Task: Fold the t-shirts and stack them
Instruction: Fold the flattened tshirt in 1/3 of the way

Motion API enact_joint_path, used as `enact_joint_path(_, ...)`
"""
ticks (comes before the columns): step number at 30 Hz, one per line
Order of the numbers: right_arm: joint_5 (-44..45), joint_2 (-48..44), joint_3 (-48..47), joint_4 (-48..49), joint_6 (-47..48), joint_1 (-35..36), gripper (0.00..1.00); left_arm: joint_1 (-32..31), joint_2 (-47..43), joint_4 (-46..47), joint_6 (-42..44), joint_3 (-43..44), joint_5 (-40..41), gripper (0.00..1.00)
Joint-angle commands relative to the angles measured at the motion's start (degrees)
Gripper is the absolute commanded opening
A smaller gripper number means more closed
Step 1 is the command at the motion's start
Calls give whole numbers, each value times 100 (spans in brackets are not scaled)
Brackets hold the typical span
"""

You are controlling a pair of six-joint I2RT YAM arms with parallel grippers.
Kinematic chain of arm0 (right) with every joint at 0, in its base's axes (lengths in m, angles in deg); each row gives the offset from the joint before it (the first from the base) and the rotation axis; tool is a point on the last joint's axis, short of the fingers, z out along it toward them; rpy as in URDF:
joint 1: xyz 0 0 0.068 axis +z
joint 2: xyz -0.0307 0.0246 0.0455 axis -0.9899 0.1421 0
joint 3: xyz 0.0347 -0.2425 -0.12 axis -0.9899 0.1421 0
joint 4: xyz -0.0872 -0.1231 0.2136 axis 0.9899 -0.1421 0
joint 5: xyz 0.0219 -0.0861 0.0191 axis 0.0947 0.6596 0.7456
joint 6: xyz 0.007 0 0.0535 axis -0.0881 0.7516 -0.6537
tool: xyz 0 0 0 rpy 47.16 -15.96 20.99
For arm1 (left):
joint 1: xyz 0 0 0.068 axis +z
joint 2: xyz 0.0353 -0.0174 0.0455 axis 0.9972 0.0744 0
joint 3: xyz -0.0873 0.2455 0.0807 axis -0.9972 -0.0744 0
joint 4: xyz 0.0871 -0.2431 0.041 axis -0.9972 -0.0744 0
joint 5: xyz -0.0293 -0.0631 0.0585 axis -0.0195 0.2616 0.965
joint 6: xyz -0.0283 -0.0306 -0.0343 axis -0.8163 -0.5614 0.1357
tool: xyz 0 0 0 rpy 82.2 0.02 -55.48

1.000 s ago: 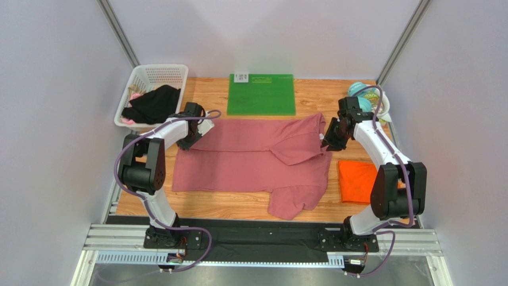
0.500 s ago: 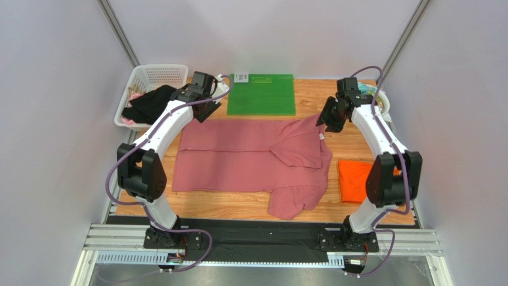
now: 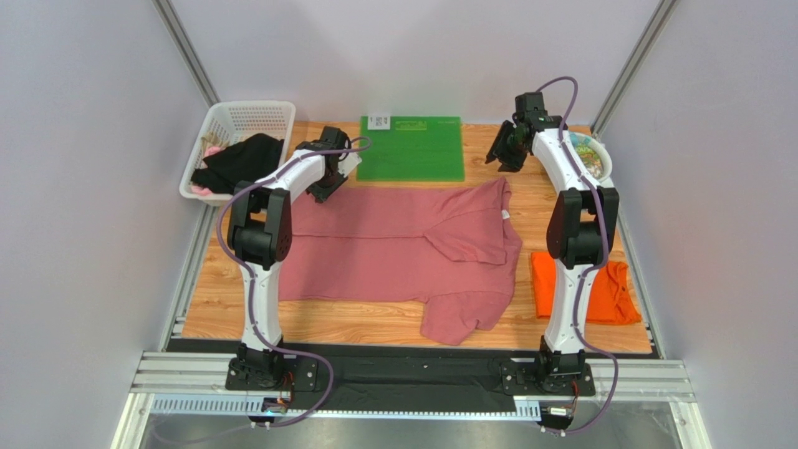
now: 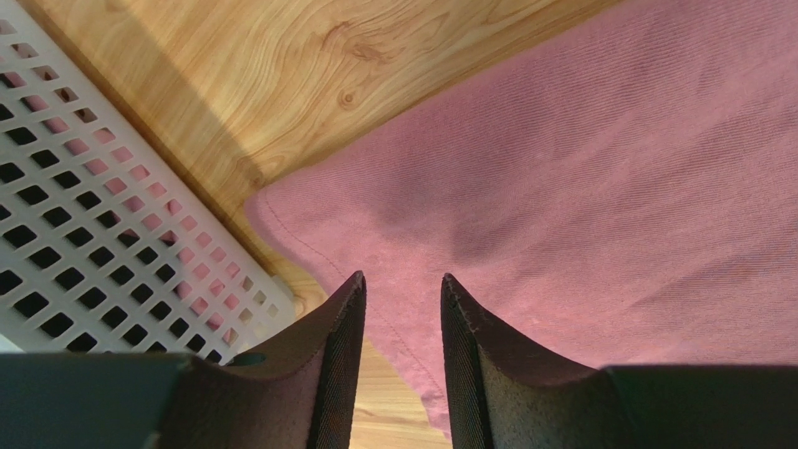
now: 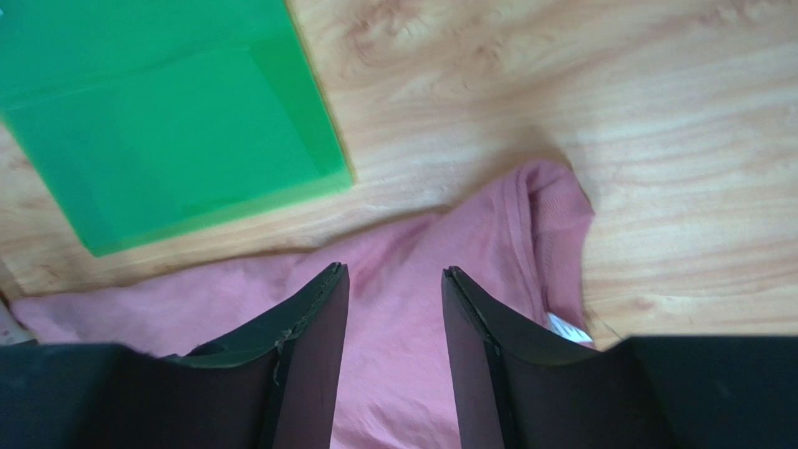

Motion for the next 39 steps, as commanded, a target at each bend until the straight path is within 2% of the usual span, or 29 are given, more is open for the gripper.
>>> enact_joint_path(1, -381, 411, -607, 105, -240, -80, 46, -13, 7, 107, -86, 148, 122, 41)
enact_joint_path(8, -672, 921, -302, 105, -399, -89, 43, 4, 245, 213, -7, 157, 245, 40)
enact_joint_path(11, -576, 834, 84, 219, -364, -98, 42, 13, 262, 240, 19, 165, 254, 40)
enact_joint_path(24, 135, 807, 323, -27, -100, -282, 43, 66, 263, 336, 124, -36, 245, 38)
enact_joint_path(28, 321, 816, 263, -27, 5, -544, 43, 66, 131, 503, 168, -309, 245, 37)
enact_joint_path(34, 31, 1088, -237, -27, 93, -915, 43, 136, 7, 653, 257, -608, 254, 36)
enact_joint_path(39, -302, 799, -459, 52, 251, -924, 52, 154, 34, 705, 256, -740, 228, 36)
